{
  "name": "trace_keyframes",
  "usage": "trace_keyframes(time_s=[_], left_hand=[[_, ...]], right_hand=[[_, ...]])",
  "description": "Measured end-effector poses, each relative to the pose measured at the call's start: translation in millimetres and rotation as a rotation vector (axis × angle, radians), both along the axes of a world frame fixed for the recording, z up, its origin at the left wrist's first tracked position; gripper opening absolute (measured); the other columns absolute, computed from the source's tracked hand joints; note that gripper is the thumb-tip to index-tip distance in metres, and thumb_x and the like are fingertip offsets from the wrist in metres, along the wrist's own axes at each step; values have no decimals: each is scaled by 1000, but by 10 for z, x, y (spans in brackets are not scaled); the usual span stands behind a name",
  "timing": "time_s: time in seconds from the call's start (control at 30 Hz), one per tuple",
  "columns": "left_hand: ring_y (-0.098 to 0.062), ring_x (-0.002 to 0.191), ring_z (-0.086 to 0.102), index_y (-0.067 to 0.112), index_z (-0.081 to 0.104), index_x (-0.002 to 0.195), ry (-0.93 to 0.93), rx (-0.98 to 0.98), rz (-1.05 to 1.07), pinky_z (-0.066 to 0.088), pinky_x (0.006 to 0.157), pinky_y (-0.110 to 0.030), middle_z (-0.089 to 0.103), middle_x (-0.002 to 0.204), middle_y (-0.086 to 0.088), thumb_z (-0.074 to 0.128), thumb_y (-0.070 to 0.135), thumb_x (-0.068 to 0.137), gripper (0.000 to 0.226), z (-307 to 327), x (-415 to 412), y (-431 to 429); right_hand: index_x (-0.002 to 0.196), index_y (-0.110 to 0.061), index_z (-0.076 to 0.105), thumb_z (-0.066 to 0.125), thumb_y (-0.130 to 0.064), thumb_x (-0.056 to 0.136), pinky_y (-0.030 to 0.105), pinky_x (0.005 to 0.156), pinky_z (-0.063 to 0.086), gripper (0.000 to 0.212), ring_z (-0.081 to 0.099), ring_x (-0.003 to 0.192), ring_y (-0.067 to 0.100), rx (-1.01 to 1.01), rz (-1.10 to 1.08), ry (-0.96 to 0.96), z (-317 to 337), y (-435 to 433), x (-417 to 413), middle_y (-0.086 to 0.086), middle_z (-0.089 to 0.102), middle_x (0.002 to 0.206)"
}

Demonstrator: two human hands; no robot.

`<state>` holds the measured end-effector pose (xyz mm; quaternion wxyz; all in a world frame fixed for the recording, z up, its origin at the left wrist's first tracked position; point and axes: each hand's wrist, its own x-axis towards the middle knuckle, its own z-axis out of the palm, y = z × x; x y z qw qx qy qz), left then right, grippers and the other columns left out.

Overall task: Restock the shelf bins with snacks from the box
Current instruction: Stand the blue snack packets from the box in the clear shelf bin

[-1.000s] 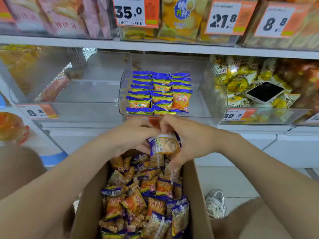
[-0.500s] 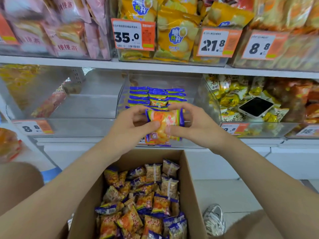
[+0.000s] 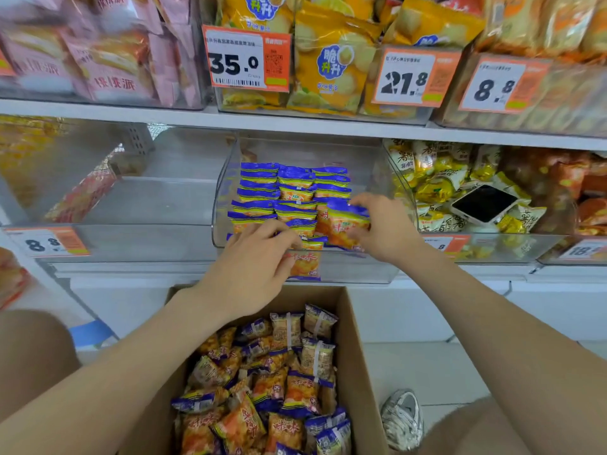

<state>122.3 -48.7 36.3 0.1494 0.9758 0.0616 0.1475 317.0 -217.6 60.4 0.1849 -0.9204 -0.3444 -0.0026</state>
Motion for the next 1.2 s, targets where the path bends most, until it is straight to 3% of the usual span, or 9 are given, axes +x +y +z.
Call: trace_keyframes(time_s=[0.23, 0.4, 0.5, 0.6, 0.73, 0.87, 0.97, 1.03, 1.2], left_hand=[[-13, 126, 51, 35, 52, 130, -10, 22, -11, 53, 97, -38, 46, 140, 14, 55, 22, 104, 29, -53, 15, 45], [-11, 127, 50, 34, 52, 131, -19, 27, -31, 53, 97, -35, 45, 141, 15, 56, 21, 103, 31, -73, 1, 72], [-10, 128, 50, 33, 55, 131, -44, 16, -41, 53, 98, -34, 47, 140, 15, 57, 21, 103, 30, -82, -20, 87], [-10, 124, 51, 30, 59, 128, -84, 0, -31, 53, 96, -33, 50, 135, 13, 59, 20, 102, 28, -79, -57, 96], [-3, 98, 47, 28, 59, 110, -223, 36, 33, 38, 72, -12, 52, 113, 12, 65, 24, 95, 17, -2, -147, 23], [-2, 63, 50, 32, 52, 91, -131, 33, -3, 33, 52, -18, 47, 71, 19, 59, 42, 93, 12, -94, -268, -130], [-6, 68, 56, 33, 56, 87, 145, 82, -63, 53, 61, -30, 57, 75, 15, 52, 47, 94, 15, -460, -231, -196], [-11, 78, 61, 33, 61, 94, 310, 62, -84, 58, 70, -36, 62, 89, 13, 52, 41, 97, 13, -752, -148, -218], [-22, 122, 60, 21, 55, 141, 414, 26, -121, 54, 98, -40, 56, 139, -1, 53, 20, 100, 41, -1383, 163, -238]], right_hand=[[136, -15, 62, 87, -20, 86, 41, 99, 54, 57, 60, 124, 32, 4, -37, 155, -139, 253, 147, 11, 64, 133], [107, -12, 57, 89, -26, 82, 35, 71, 53, 43, 61, 78, 23, 70, -147, -21, -158, 241, 191, 1, 62, 89], [78, -14, 74, 85, -21, 84, 42, 81, 62, 14, 68, 75, 20, -40, -70, 20, -178, 248, 211, 0, 71, 77], [77, -12, 79, 70, -14, 89, 44, 82, 63, 16, 72, 78, 24, -79, -21, 49, -154, 204, 210, 6, 76, 80], [90, -18, 75, 60, -15, 93, 40, 75, 62, 16, 69, 74, 24, 46, 36, -120, 30, 74, -44, 2, 74, 79], [93, -22, 75, 64, -13, 91, 19, 65, 50, 14, 65, 65, 8, 216, 318, -47, 227, -113, -691, -10, 70, 72], [97, -23, 77, 63, -23, 95, 14, 68, 48, 13, 64, 73, 3, -122, 531, 156, 146, -193, -941, -14, 70, 77], [98, -18, 76, 57, -26, 100, 28, 80, 53, 21, 65, 76, 11, -388, 586, 181, -64, -202, -916, -5, 74, 81], [78, -11, 60, 49, -21, 99, 42, 68, 52, 26, 56, 73, 31, -784, 490, 212, -483, -258, -725, 11, 62, 81]])
